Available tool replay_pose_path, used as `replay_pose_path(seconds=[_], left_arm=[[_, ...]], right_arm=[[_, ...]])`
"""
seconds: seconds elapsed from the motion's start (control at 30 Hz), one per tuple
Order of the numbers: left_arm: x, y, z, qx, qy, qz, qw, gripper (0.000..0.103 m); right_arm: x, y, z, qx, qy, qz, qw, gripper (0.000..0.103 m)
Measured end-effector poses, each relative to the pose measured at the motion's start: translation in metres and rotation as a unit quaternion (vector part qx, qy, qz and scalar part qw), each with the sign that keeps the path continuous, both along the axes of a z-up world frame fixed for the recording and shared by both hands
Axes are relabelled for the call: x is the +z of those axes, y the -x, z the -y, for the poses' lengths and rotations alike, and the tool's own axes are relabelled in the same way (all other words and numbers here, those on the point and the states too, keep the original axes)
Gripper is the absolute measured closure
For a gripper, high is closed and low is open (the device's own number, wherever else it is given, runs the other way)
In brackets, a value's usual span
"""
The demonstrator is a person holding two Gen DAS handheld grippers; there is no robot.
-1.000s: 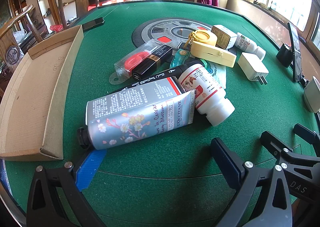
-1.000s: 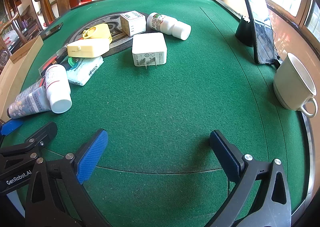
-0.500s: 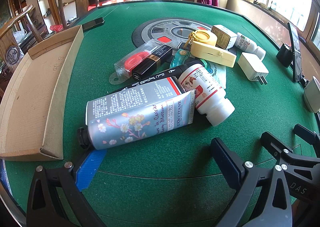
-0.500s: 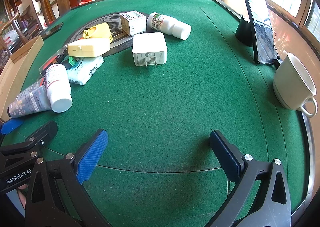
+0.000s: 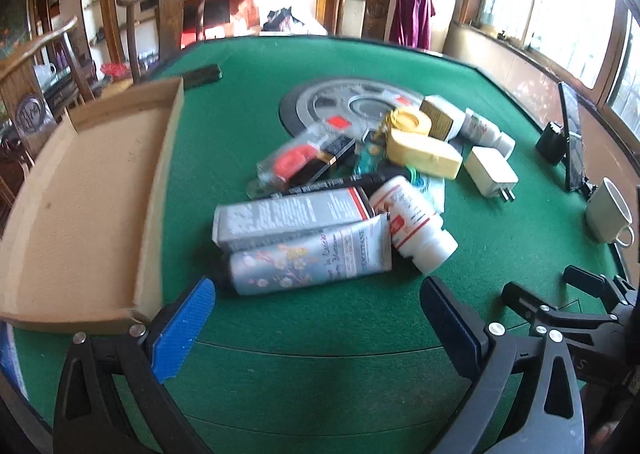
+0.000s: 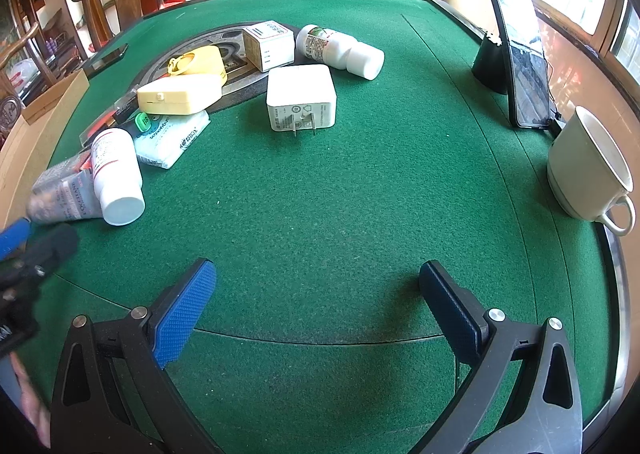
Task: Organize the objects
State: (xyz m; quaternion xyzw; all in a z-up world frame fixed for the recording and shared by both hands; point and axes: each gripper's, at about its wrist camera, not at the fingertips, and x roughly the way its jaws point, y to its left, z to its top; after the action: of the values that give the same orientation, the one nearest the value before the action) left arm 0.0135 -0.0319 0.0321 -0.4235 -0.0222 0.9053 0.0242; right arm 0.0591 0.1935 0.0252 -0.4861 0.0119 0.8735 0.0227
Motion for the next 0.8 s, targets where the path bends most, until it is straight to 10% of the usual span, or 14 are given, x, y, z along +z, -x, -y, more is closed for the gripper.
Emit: replay_pose_path(seconds=[0.47,0.8], left_arm=[[0.016,-0.011,0.024,-0.060,-0.013,-0.007,0.9981,0.035],[0.018,-0.018,0.039,-0.085,-0.013,-0.006,0.9963,0.050]], right_arm=[[0.047,-0.013,-0.001,0.120,0.094,-0.068,0.986,0.002],[0.046,0.014,0.055,0.219,0.127,-0.035,0.967,0.049]])
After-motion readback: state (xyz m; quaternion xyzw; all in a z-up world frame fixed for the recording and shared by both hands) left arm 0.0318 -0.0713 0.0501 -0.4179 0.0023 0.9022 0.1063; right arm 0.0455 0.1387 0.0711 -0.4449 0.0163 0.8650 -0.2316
